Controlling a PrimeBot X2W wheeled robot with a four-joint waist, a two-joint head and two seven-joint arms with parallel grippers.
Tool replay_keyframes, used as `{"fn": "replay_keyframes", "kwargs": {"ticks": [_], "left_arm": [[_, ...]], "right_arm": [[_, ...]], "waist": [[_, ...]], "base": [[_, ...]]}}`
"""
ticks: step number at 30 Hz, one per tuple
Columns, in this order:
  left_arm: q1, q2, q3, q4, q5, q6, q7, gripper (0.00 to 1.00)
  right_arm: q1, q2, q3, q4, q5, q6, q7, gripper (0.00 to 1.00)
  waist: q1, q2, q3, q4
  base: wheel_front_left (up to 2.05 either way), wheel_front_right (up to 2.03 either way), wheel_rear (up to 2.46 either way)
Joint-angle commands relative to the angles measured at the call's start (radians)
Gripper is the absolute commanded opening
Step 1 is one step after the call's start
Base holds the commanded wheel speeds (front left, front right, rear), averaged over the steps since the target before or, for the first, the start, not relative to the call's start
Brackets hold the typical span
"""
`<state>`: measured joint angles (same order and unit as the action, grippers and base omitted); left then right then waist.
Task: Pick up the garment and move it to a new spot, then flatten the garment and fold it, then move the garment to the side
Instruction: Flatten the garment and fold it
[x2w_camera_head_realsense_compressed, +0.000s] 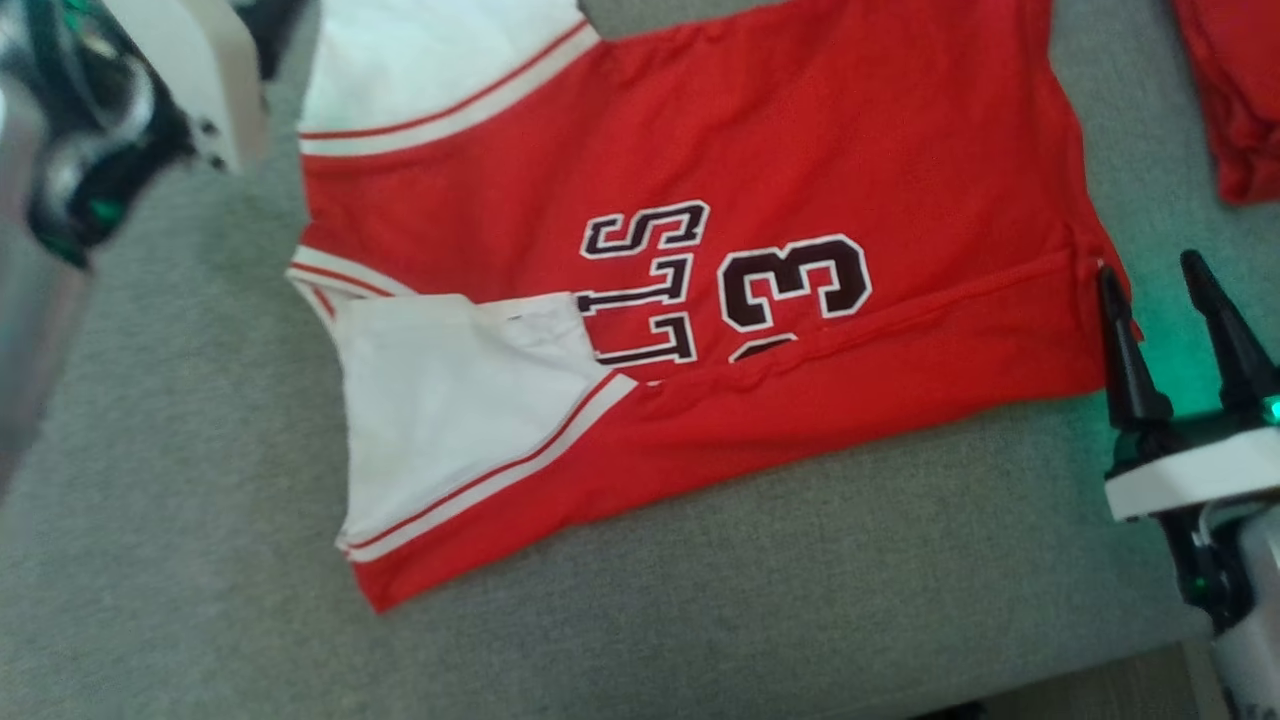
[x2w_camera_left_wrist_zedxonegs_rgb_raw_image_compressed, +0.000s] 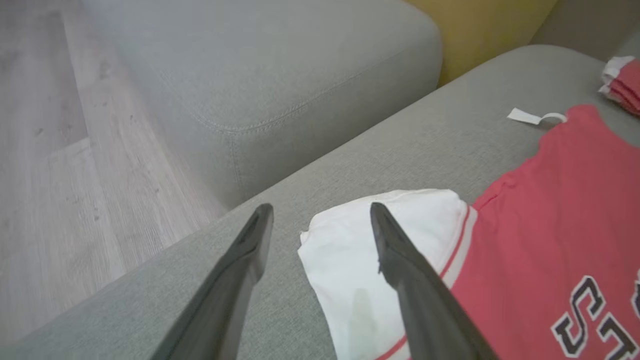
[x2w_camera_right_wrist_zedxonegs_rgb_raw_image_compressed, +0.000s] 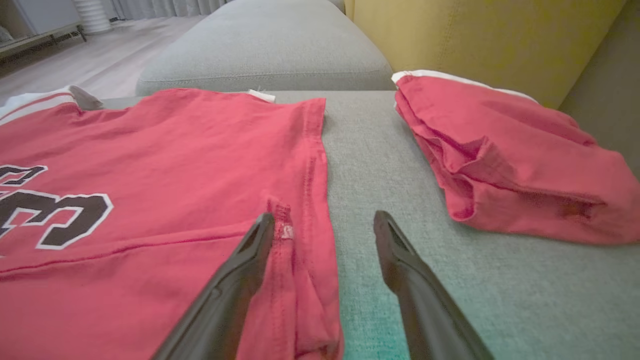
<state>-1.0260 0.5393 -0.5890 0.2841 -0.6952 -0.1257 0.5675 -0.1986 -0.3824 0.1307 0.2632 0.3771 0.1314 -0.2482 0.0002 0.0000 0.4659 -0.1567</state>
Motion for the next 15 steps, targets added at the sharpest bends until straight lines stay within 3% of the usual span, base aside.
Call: {"fn": "replay_keyframes", "kwargs": {"ticks": [1, 6, 10, 15], "left_arm": [[-0.064, 0.059, 0.029, -0.008, -0.015, -0.005, 0.028, 1.00], [-0.165, 0.102, -0.029, 0.065, -0.057, -0.005, 0.120, 1.00], [-0.233, 0.138, -0.086, 0.122, -0.032, -0.005, 0.130, 1.00], [-0.257, 0.136, -0.135, 0.168, -0.060, -0.005, 0.145, 1.00]], "right_arm": [[-0.001, -0.011, 0.015, -0.016, -0.007, -0.001, -0.013, 1.00], [-0.034, 0.012, 0.029, -0.016, -0.010, -0.001, -0.013, 1.00], [-0.066, 0.031, 0.046, -0.013, -0.011, -0.001, -0.013, 1.00], [-0.093, 0.044, 0.055, -0.005, -0.007, -0.001, -0.013, 1.00]], "waist": [[-0.0002, 0.0000, 0.033, -0.026], [-0.0002, 0.0000, 0.084, -0.061], [-0.0002, 0.0000, 0.132, -0.094], [-0.0002, 0.0000, 0.161, -0.111]], "base": [[0.00, 0.00, 0.00], [0.00, 0.00, 0.00], [0.00, 0.00, 0.00], [0.00, 0.00, 0.00]]}}
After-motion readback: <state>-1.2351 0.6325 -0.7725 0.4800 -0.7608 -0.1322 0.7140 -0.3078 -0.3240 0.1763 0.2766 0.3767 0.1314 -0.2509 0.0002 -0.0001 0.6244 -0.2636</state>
